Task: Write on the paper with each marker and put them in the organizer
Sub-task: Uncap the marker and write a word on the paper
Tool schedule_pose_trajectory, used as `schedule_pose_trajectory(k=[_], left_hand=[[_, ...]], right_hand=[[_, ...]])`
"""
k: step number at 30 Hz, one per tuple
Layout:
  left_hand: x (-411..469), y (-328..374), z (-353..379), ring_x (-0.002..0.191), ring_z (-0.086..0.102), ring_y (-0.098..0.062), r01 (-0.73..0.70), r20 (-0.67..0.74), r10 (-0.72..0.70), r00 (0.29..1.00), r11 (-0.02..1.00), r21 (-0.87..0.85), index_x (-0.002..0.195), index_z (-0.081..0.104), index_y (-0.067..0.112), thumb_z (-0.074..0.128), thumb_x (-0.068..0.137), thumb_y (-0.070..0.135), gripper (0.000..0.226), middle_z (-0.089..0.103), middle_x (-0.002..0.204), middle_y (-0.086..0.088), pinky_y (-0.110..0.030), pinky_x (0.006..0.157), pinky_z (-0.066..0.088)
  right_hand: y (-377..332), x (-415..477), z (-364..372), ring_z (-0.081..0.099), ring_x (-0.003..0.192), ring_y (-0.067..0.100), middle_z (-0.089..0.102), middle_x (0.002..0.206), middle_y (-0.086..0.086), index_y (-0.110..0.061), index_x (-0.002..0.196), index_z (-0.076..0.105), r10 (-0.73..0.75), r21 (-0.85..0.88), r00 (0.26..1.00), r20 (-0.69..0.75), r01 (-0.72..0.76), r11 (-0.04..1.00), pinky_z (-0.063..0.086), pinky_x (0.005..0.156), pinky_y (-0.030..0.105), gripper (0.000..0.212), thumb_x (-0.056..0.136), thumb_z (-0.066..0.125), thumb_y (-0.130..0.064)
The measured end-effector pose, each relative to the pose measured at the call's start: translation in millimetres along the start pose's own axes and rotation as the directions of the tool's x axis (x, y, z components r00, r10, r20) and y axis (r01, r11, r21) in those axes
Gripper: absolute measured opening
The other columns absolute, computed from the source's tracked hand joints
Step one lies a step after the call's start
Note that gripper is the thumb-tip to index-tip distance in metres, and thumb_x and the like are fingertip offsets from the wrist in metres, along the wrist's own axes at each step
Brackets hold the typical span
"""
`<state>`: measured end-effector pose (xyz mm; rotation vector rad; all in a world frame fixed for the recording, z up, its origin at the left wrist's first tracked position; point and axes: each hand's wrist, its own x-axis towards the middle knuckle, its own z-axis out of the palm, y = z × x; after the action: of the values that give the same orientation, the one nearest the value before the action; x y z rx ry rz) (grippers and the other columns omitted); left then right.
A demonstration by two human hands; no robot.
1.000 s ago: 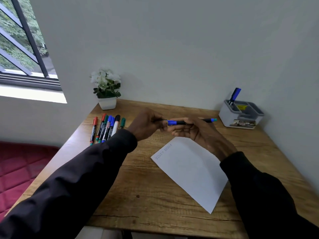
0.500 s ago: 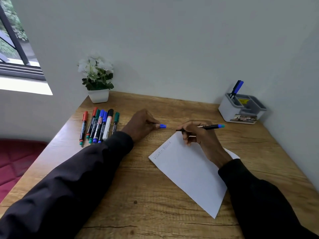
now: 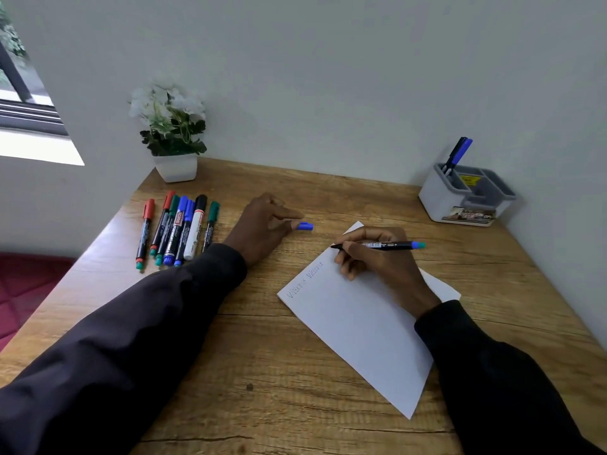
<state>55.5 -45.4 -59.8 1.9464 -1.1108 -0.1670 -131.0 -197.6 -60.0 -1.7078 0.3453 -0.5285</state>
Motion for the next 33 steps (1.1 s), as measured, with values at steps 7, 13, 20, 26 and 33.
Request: schedule_pose_trajectory(k=[7,13,20,26,33], left_hand=[[-11,15,1,0.093,0.064,-0.017,-0.122,0.253,0.182,0.95,0.965,-0.234,0.103,0.078,0.018,0.077,0.08,0.017,0.022,0.069,0.098,0.0,-0.029,0.079,0.055],[-11,10,4,0.097,0.064,-0.008,-0.135,0.402,0.207,0.892,0.97,-0.201,0.108,0.076,0.018,0.077,0.08,0.014,0.028,0.068,0.104,0.003,-0.009,0.085,0.046],[-9,11,0,0.098,0.06,-0.006,-0.142,0.436,0.2,0.878,0.977,-0.161,0.102,0.072,0.031,0.077,0.081,0.013,0.028,0.066,0.107,0.0,-0.005,0.083,0.044],[-9,10,0,0.099,0.06,-0.003,-0.118,0.445,0.184,0.876,0.978,-0.171,0.094,0.064,0.043,0.078,0.081,0.014,0.034,0.065,0.106,0.007,-0.006,0.08,0.047],[-6,7,2,0.101,0.058,0.0,-0.138,0.445,0.204,0.872,0.975,-0.176,0.096,0.065,0.041,0.077,0.08,0.014,0.033,0.065,0.107,0.006,-0.002,0.08,0.043]], right_hand=[[3,-2,3,0.066,0.054,0.036,0.071,0.07,0.025,0.012,0.089,0.073,-0.078,-0.11,0.996,0.031,0.081,0.991,0.056,0.048,0.034,0.012,0.095,0.063,0.012],[4,-3,6,0.066,0.05,0.038,0.07,0.067,0.024,0.01,0.088,0.071,-0.08,-0.13,0.996,0.025,0.082,0.988,0.054,0.045,0.035,0.01,0.095,0.065,0.009],[5,0,4,0.066,0.051,0.031,0.072,0.068,0.022,0.007,0.086,0.07,-0.037,-0.157,0.998,0.056,0.045,0.987,0.05,0.043,0.032,0.009,0.095,0.066,0.009],[4,2,5,0.066,0.048,0.032,0.071,0.067,0.019,0.005,0.083,0.069,-0.055,-0.197,0.998,0.044,0.063,0.978,0.049,0.043,0.033,0.011,0.091,0.066,0.011],[5,1,9,0.065,0.046,0.034,0.071,0.063,0.015,0.003,0.077,0.072,-0.082,-0.222,0.997,0.015,0.083,0.971,0.05,0.04,0.035,0.017,0.089,0.067,0.012]])
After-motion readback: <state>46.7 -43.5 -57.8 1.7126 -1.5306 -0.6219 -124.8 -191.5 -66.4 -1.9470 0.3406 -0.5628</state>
